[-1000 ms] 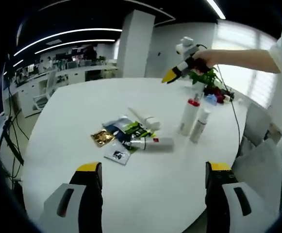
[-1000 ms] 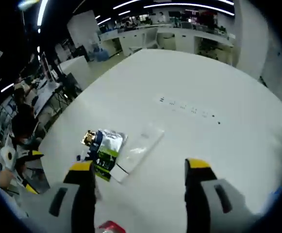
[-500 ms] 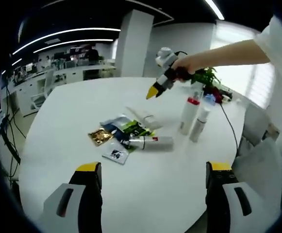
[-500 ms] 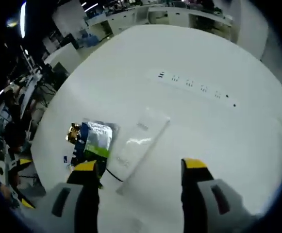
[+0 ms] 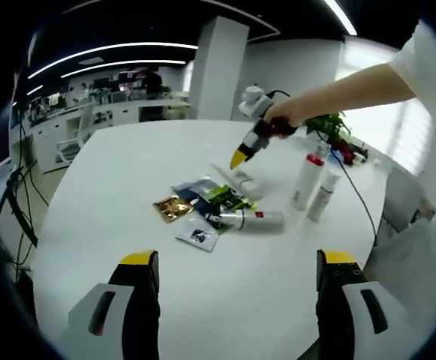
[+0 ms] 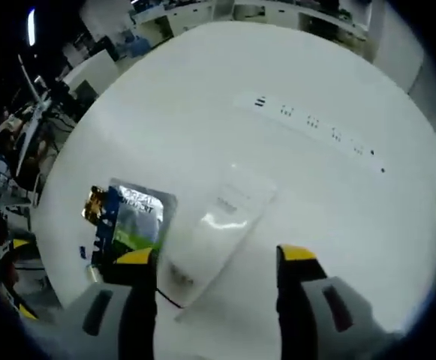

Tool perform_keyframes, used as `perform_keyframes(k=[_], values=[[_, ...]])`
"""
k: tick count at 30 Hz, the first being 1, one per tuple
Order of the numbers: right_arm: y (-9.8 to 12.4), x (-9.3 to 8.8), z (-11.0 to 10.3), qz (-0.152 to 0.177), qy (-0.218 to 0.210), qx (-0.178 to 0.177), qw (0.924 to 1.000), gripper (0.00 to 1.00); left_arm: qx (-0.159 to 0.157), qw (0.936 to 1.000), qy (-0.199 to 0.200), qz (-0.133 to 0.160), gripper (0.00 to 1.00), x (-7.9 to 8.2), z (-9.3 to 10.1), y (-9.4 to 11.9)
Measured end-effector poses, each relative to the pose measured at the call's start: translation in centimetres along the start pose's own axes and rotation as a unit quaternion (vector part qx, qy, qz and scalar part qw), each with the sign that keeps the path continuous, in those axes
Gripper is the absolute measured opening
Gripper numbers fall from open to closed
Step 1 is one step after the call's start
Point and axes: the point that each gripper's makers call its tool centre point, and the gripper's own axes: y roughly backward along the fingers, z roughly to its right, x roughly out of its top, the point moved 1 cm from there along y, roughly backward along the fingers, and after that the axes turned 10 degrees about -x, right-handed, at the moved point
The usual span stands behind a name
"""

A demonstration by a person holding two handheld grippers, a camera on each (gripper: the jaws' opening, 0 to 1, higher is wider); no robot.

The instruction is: Arrange the skincare products in the storage area until every visible bottle or jar stands upright without overlapping.

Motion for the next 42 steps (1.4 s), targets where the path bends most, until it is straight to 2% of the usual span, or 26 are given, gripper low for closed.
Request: perform_keyframes(k=[12,16,19,22,24,31,42], values=[[-2.2,-0.1,0.8,-0.022,0.042,-0.038,0.9982,0.6,0.013,0.9999,0.01,-0.004,0.83,-0.6,-1.0,0.4],[-2.5,0.1,0.7,-0.02,0.045,-0.034,0.9982,0.58,0.014,0.9998,0.013,-0.008,0.82,-0.9,-1.0,0.3],[-2.8,0.0,0.3,-0.018,0.077,-0.023,0.9966,0.49,0.015,0.9998,0.014,-0.009,0.82,-0.9,-1.2,0.1],[-2.7,-0.7,0.5,-0.028,0.113,-0.028,0.9928,0.41,0.014,0.9998,0.014,-0.009,0.81,-0.9,-1.1,0.0],[-2.8,-0.7,0.9,-0.032,0.121,-0.031,0.9916,0.38,0.015,0.9997,0.014,-0.01,0.81,-0.9,-1.1,-0.1],[-2.7,-1.1,1.0,-0.034,0.12,-0.026,0.9918,0.33,0.017,0.9997,0.016,-0.012,0.8,-1.0,-1.0,0.0],[-2.4,-1.5,0.6,-0.015,0.188,-0.029,0.9817,0.29,0.02,0.9996,0.014,-0.014,0.8,-0.9,-1.2,0.3]])
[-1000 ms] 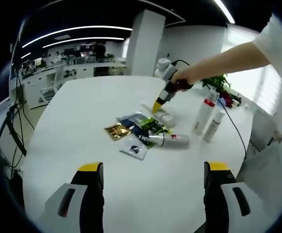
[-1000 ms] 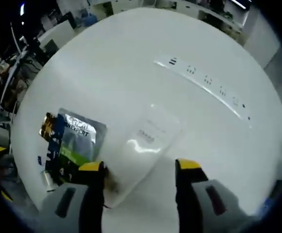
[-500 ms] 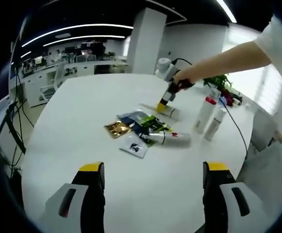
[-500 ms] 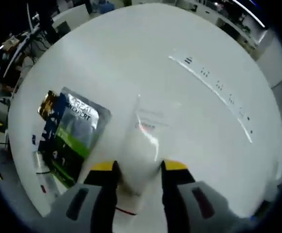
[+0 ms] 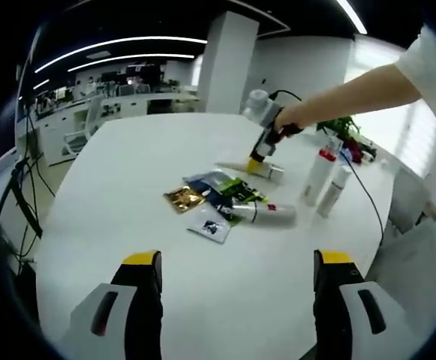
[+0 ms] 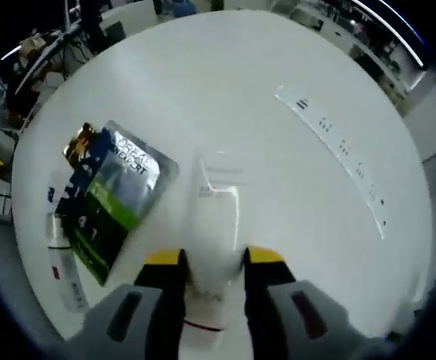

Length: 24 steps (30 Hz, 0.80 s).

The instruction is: Arrange the skincare products in the storage area until every visible bottle or jar stands upright without overlapping.

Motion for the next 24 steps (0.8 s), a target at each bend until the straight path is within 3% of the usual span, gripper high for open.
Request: perform_keyframes(k=[13,24], values=[[1.9,-0.1,0.0,0.028,0.001,0.002,0.9996,0.27,-0.009,0.9999,-0.014,0.001,0.8,1.2,1.1,-0.4],[4.8,-0.7,0.3,0.059,-0.018,-0.004,0.9981,0.27,-0.016,0.9995,-0.029,0.002,0.8,2.1,2.1,-0.3]])
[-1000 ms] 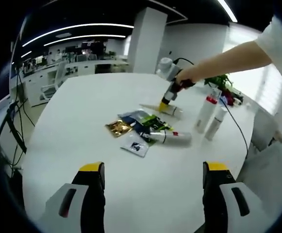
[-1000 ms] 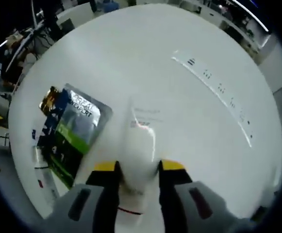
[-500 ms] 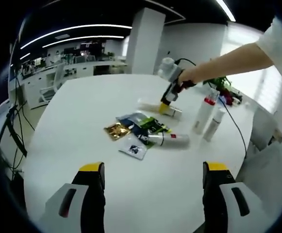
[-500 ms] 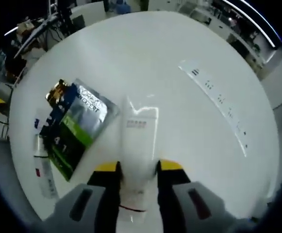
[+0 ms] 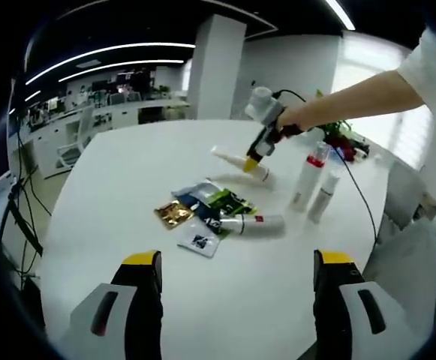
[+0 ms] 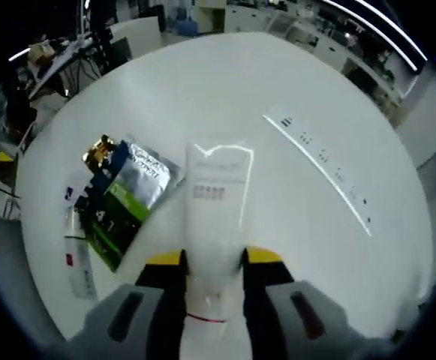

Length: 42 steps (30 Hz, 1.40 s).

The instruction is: Arrange the skincare products in the storage area until every visible bottle or jar stands upright without overlapping.

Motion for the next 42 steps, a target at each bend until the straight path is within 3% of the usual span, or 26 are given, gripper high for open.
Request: perform_keyframes(k=[15,24,37,42], values=[[4.5,0.2,0.6,0.063,-0.033,-0.008,0.9975,0.27,-0.013,0.9997,-0.021,-0.001,0.8,1.3,1.9,0.1],[7.5,1.7,1.0,0.112,-0.059,-0.009,0.9919,0.27,-0.015,0.9993,-0.034,0.0,0.8,2.3,3.0,0.4],[12.0,2.2,0.7,0.187,-0.078,-0.022,0.979,0.28,-0.025,0.9984,-0.05,0.008,0.8,4.0,4.8,0.6],[14.3,2.8,0.1,0.226,-0.096,-0.021,0.9692,0.28,-0.032,0.998,-0.054,0.009,0.8,4.4,5.7,0.5]])
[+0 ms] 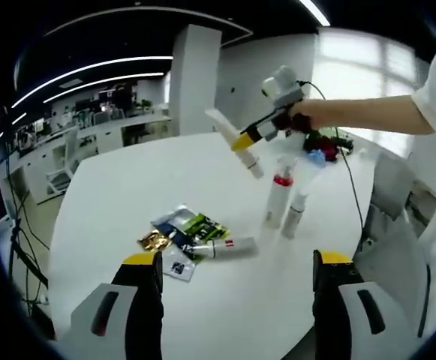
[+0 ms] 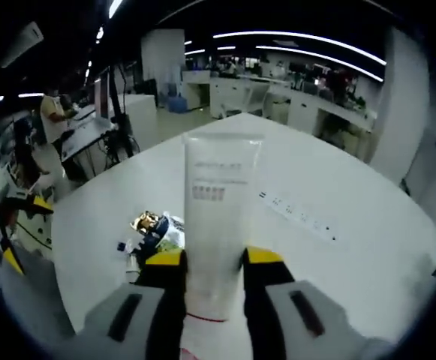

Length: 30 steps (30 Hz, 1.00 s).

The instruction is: Arrange the skincare products in the storage area until every visible bottle or jar stands upright without overlapping.

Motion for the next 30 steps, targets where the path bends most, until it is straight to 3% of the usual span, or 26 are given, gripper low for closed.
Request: perform_keyframes(k=[8,16,30], values=[[2.6,0.5,-2.3,0.042,-0.023,0.006,0.9989,0.28,-0.012,0.9999,-0.002,0.006,0.79,0.8,1.2,-0.2],[4.6,-0.9,-4.5,0.059,-0.036,0.009,0.9976,0.28,-0.013,0.9998,-0.002,0.014,0.79,1.7,1.6,0.1],[7.3,-1.9,-7.3,0.097,-0.061,0.016,0.9933,0.28,-0.03,0.9991,0.01,0.029,0.78,2.4,3.4,-0.1]])
